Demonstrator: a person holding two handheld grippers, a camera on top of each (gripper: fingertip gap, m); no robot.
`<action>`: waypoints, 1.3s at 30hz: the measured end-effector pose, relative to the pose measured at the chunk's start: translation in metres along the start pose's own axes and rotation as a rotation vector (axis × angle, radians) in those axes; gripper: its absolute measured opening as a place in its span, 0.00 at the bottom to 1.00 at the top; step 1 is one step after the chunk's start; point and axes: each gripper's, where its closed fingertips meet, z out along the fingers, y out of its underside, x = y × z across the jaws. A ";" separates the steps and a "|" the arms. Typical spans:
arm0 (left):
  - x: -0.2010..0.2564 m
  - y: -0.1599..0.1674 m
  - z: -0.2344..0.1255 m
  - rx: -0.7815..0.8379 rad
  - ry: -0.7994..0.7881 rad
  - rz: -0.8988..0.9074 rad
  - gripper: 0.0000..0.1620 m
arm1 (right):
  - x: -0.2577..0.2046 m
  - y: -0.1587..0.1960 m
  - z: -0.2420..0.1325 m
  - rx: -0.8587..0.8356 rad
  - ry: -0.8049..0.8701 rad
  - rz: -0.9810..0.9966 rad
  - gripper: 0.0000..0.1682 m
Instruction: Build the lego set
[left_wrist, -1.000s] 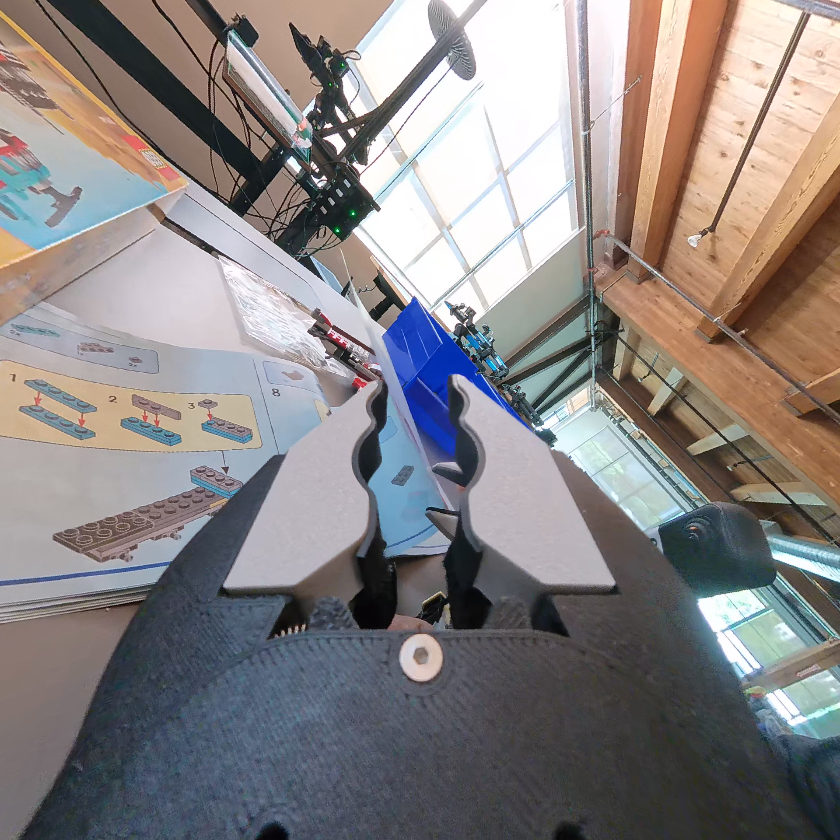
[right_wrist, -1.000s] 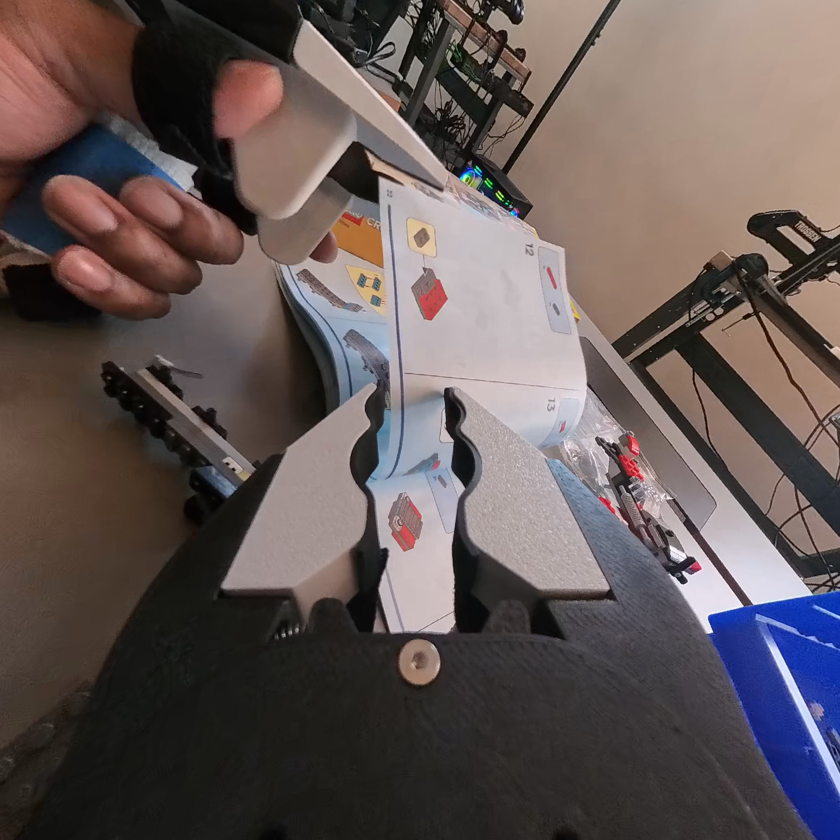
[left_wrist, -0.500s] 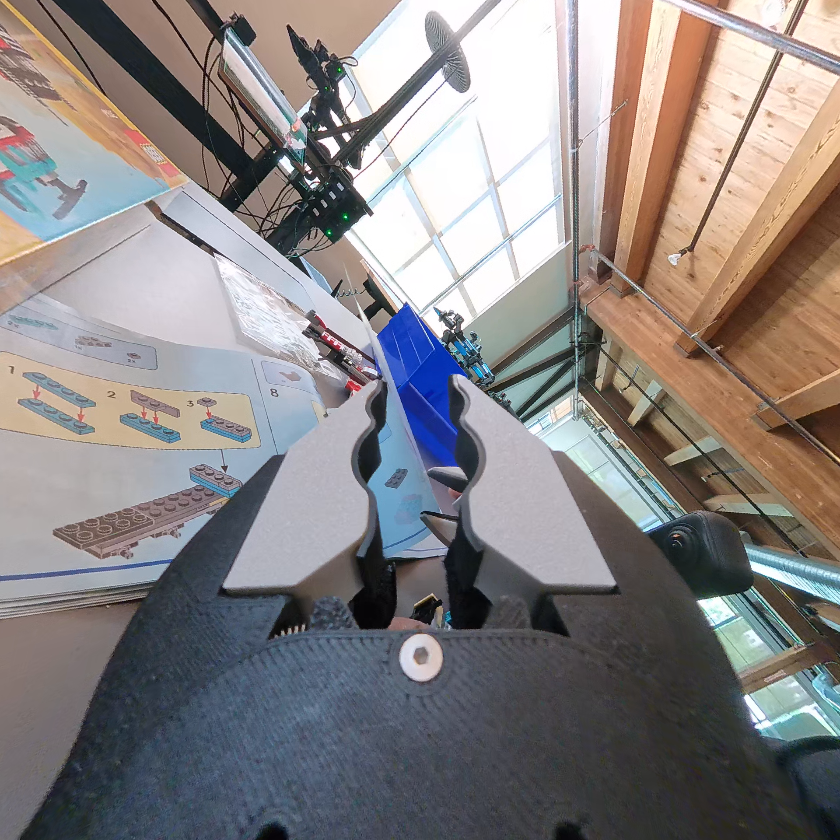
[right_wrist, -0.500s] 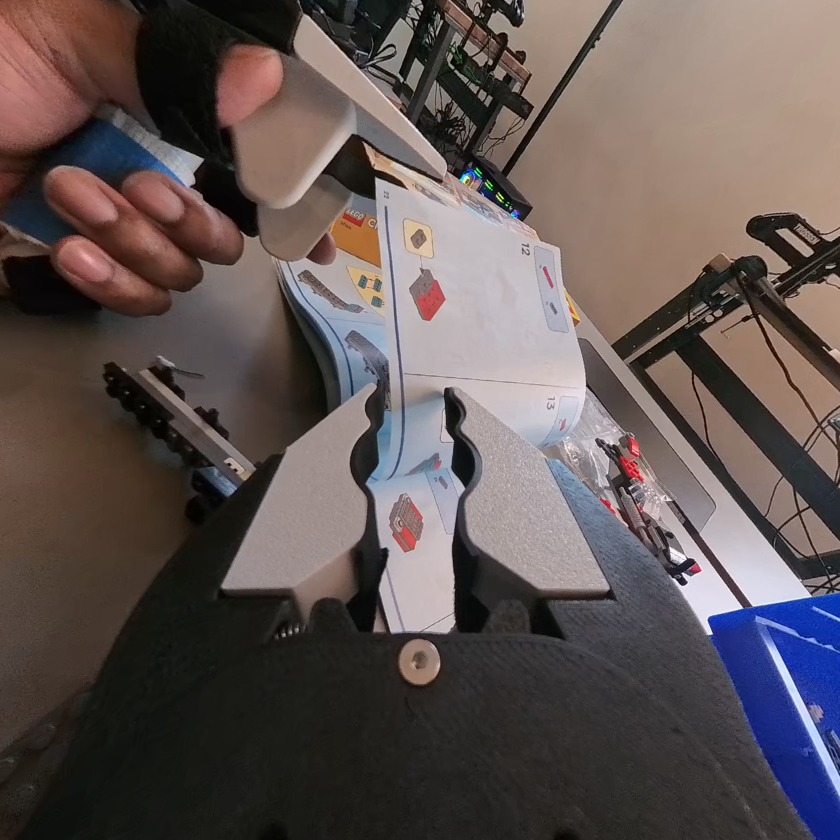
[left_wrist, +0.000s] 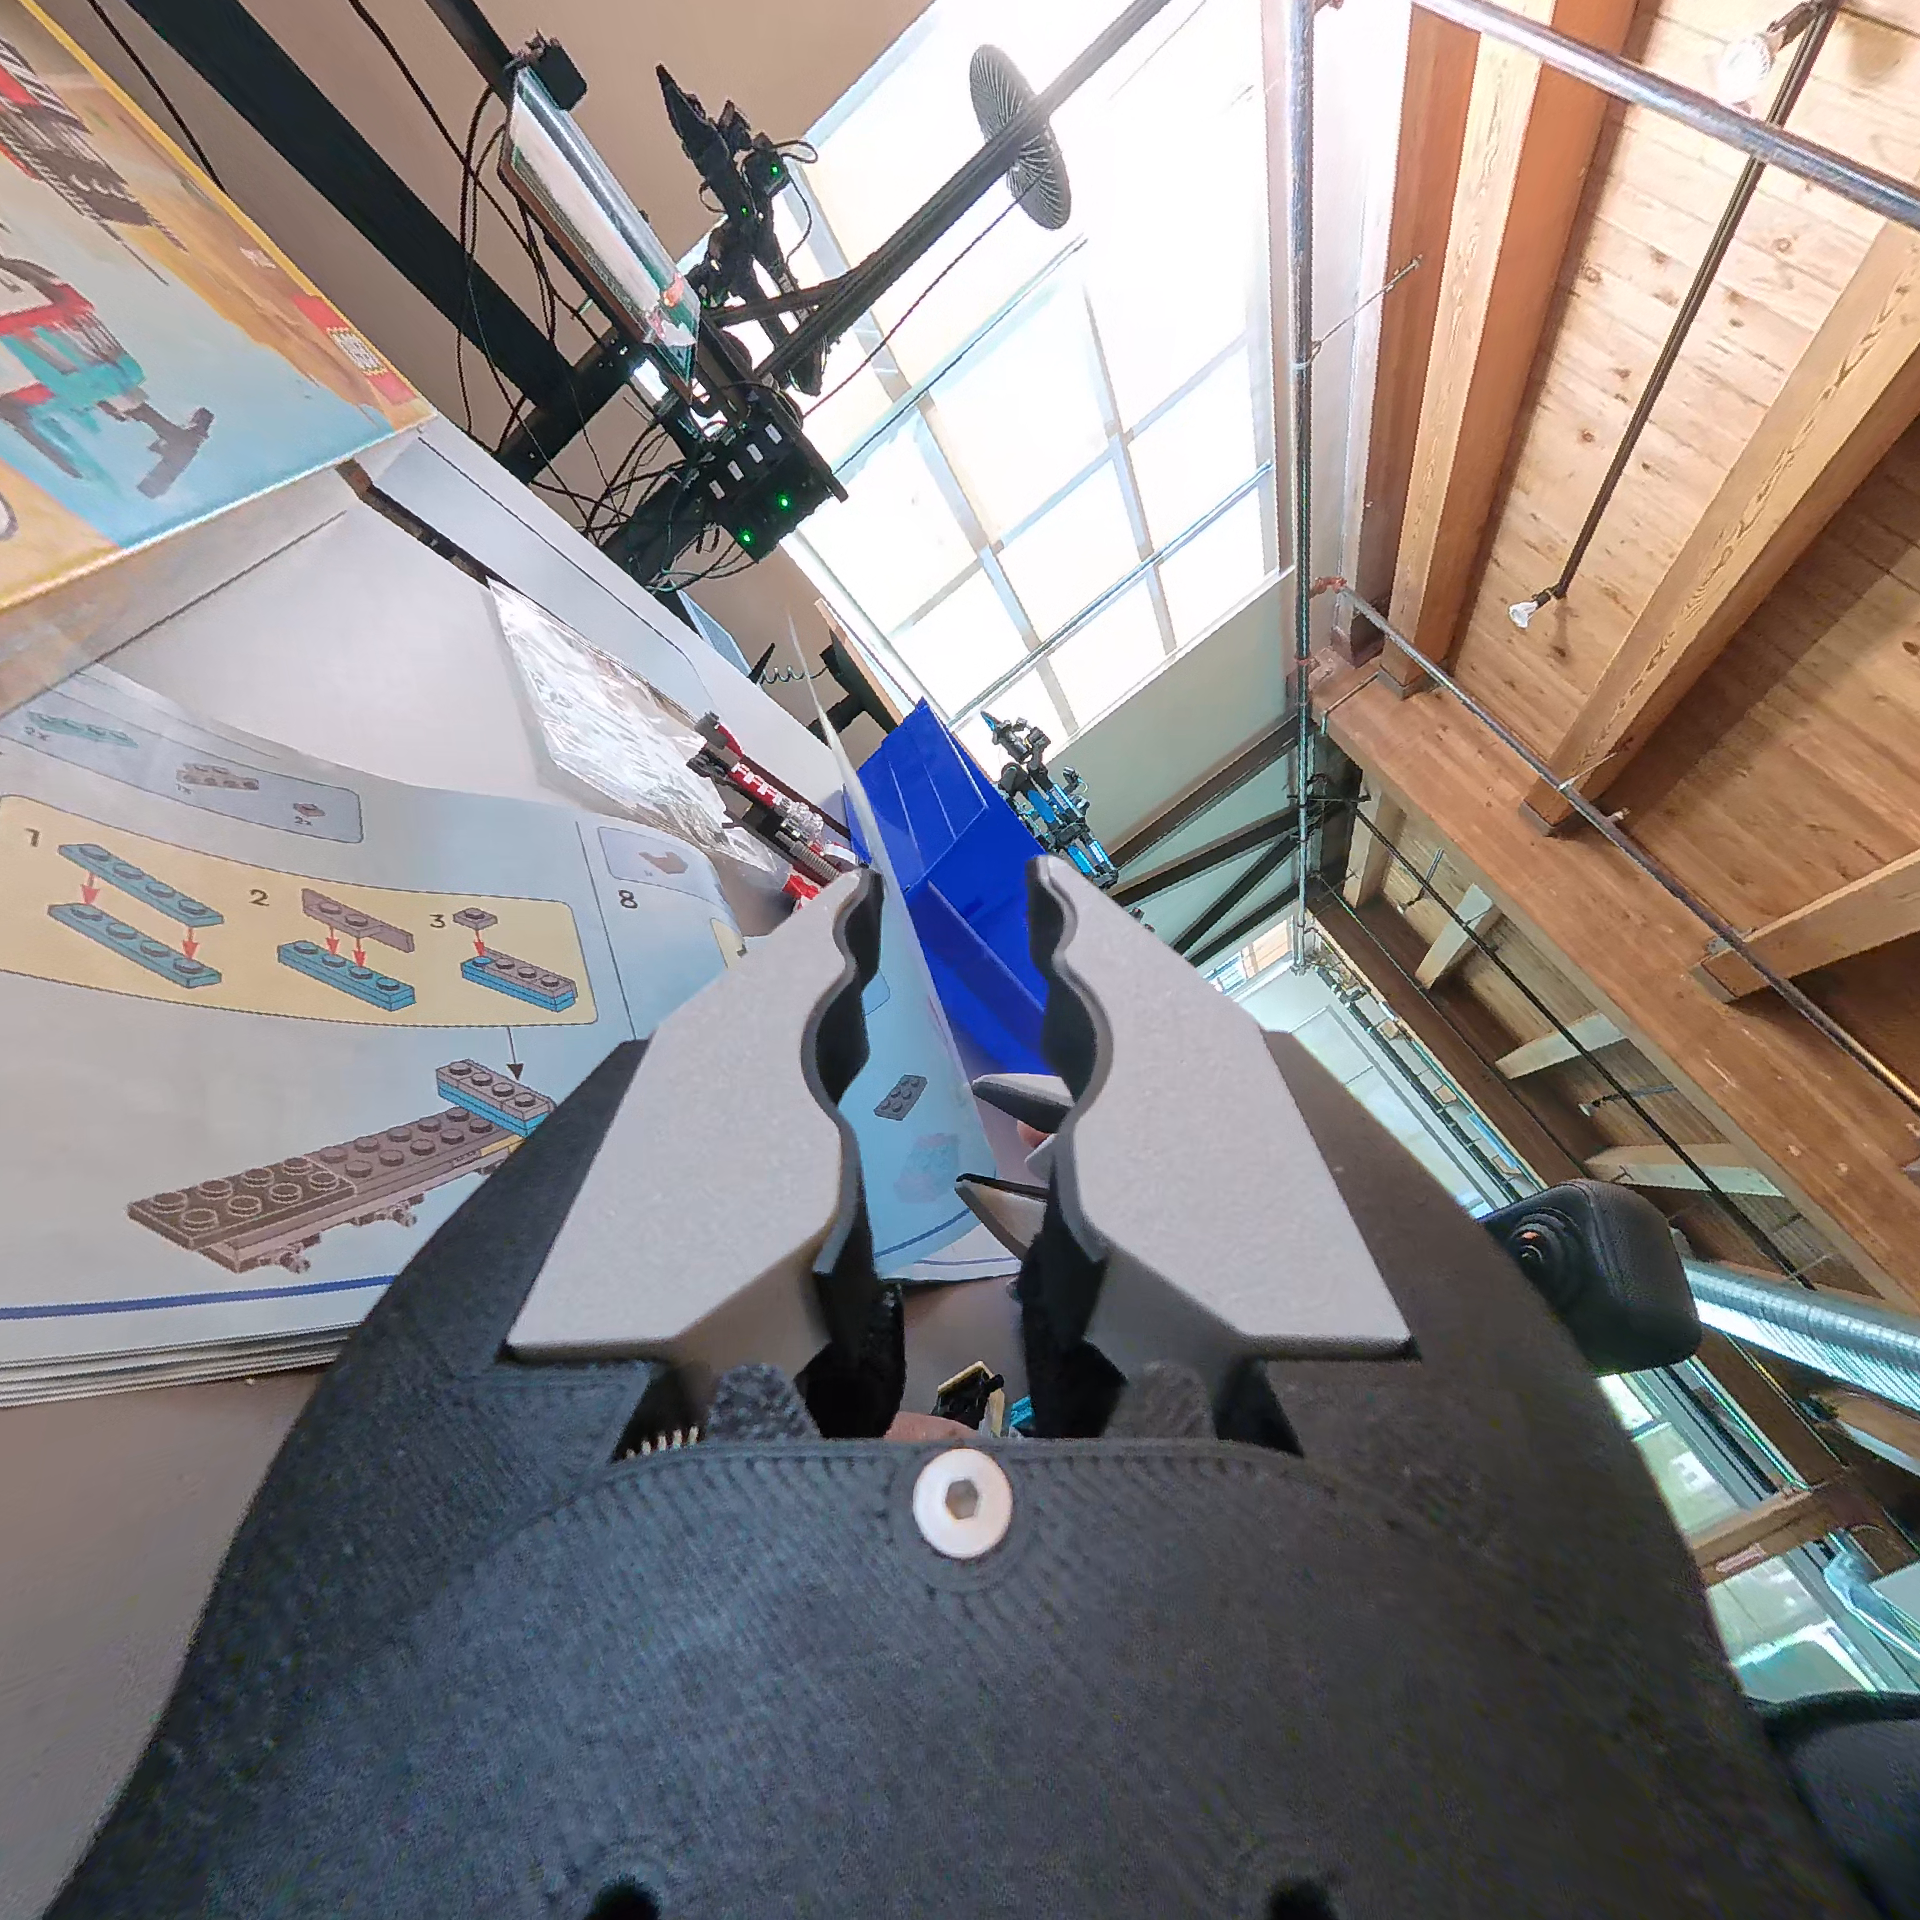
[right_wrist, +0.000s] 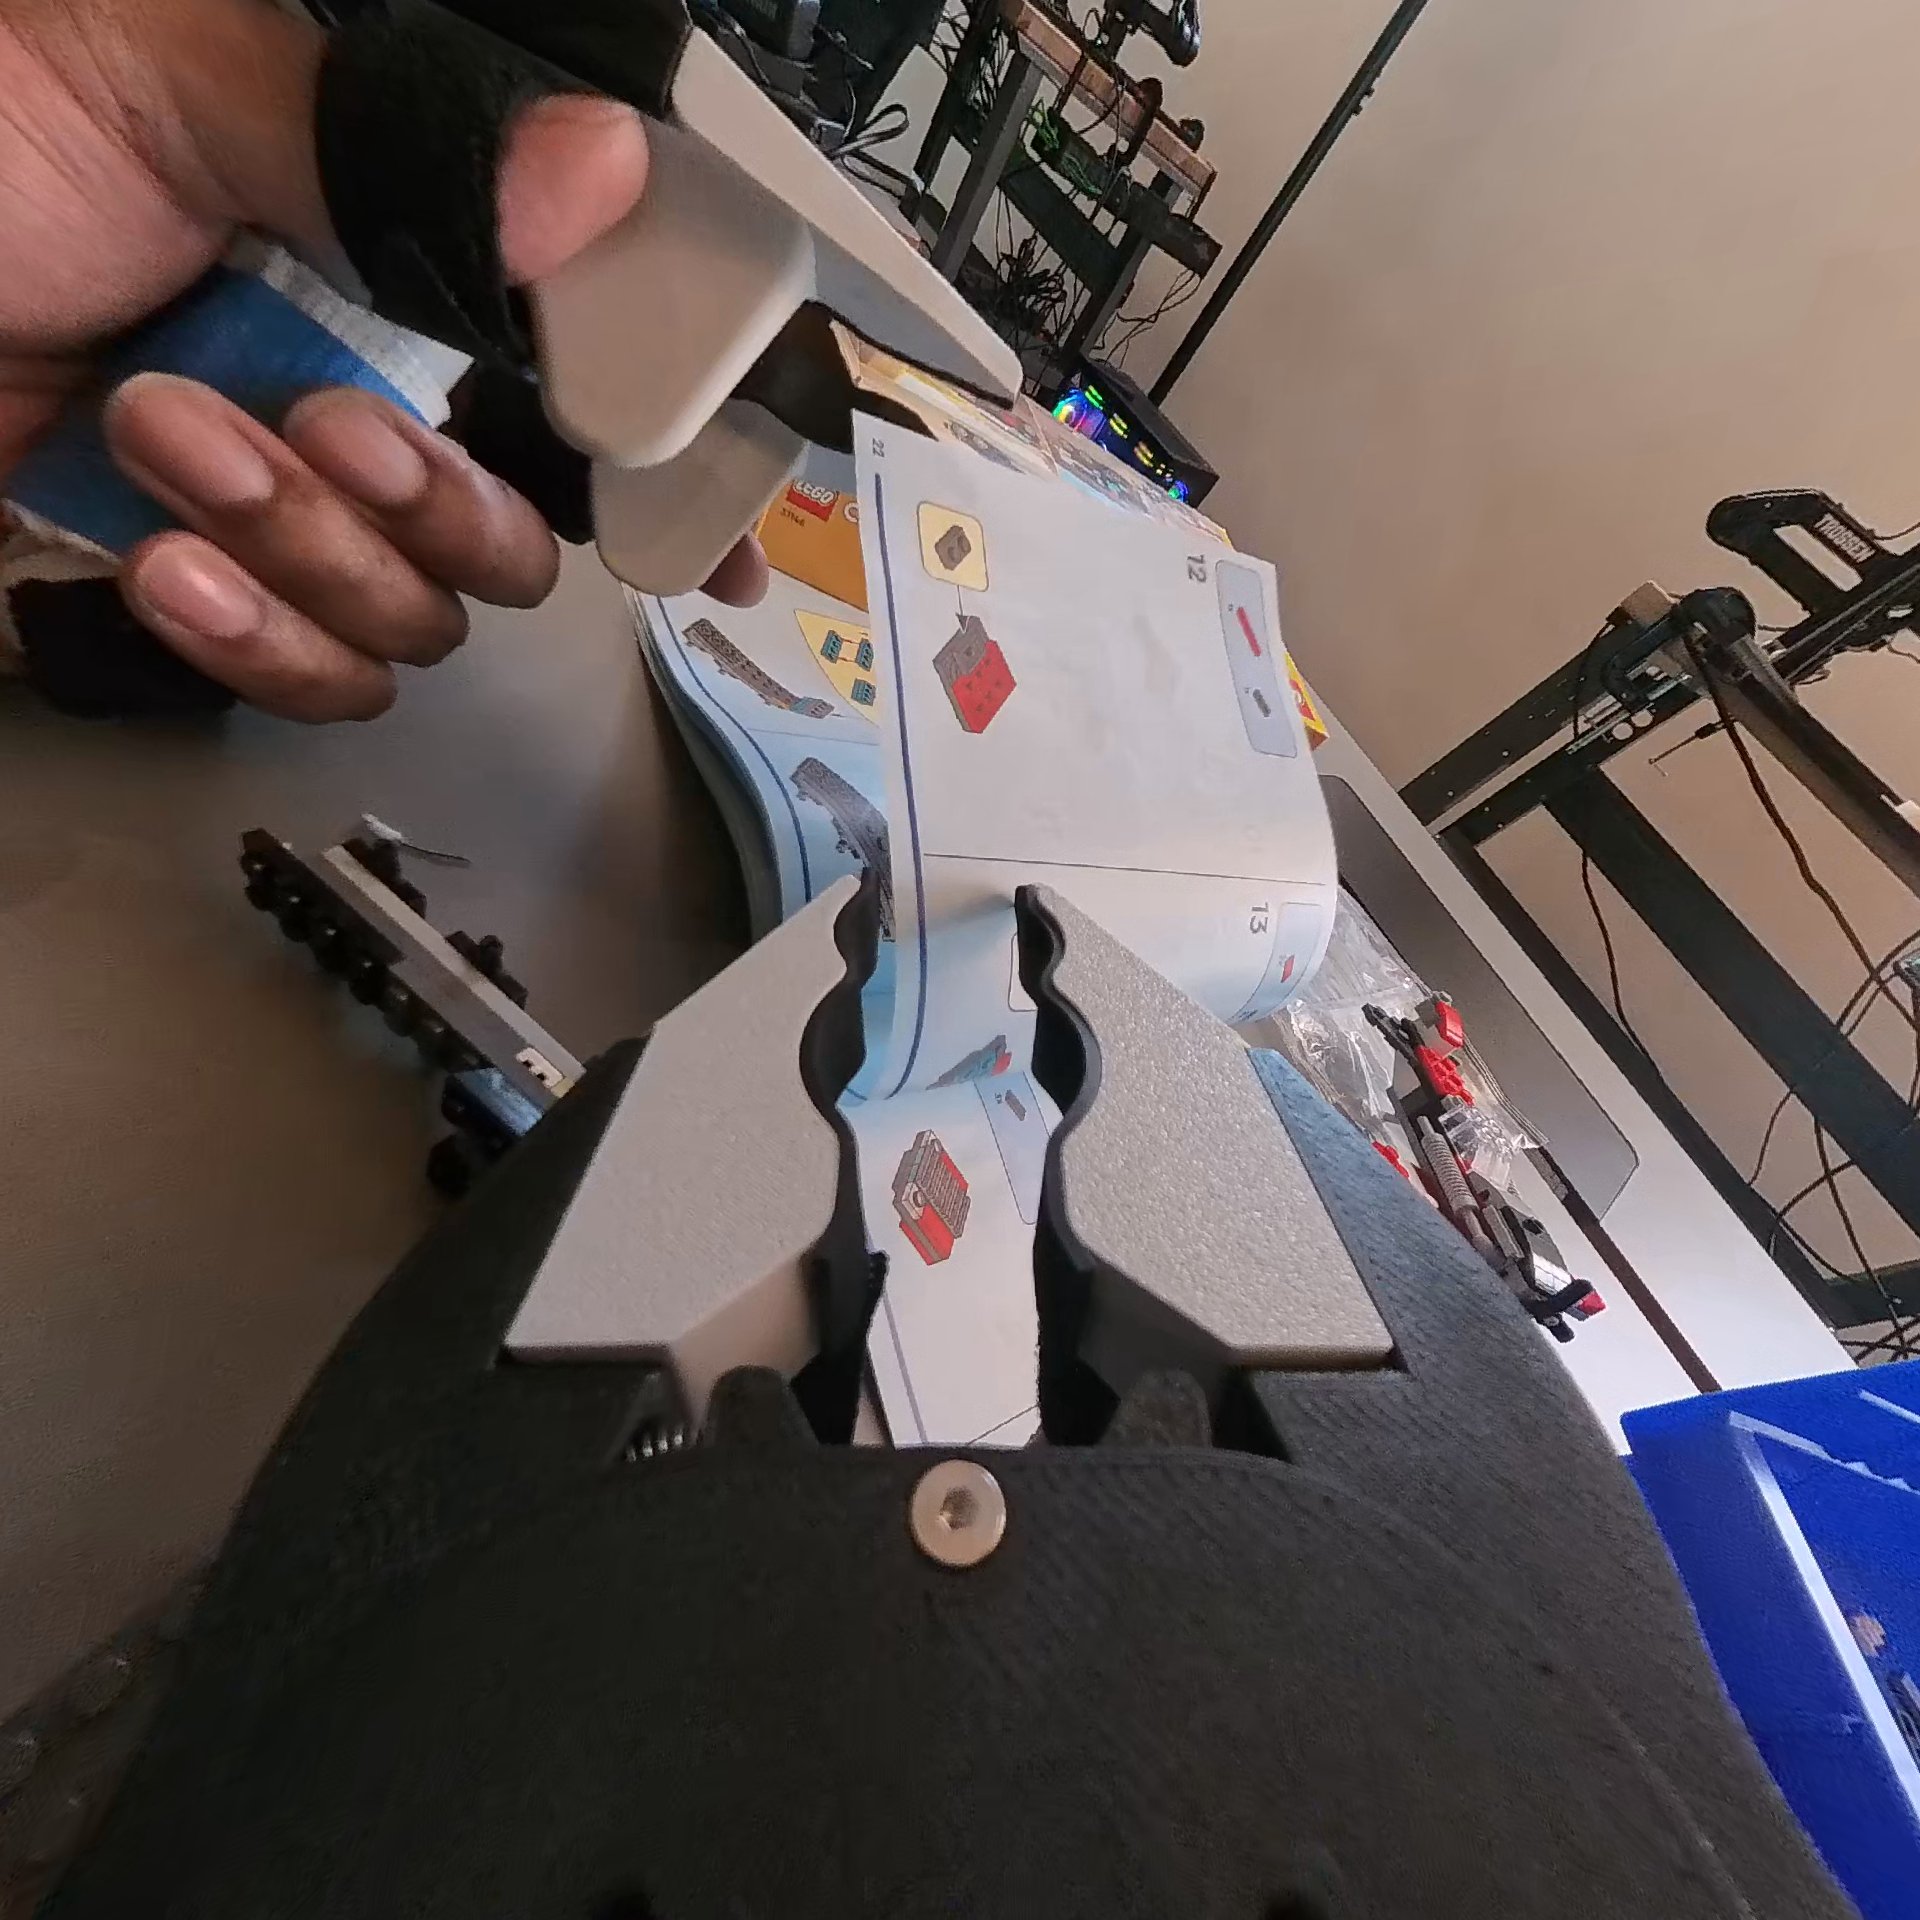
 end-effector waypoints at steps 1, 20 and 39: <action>0.000 -0.001 0.000 0.003 0.001 -0.003 0.16 | 0.000 0.000 0.000 0.000 0.000 0.000 0.16; -0.014 -0.016 -0.015 0.019 -0.066 0.014 0.18 | -0.003 0.001 0.003 -0.030 0.010 -0.076 0.16; -0.031 -0.023 -0.032 -0.049 -0.149 0.082 0.20 | 0.005 0.014 0.013 -0.172 -0.051 0.014 0.16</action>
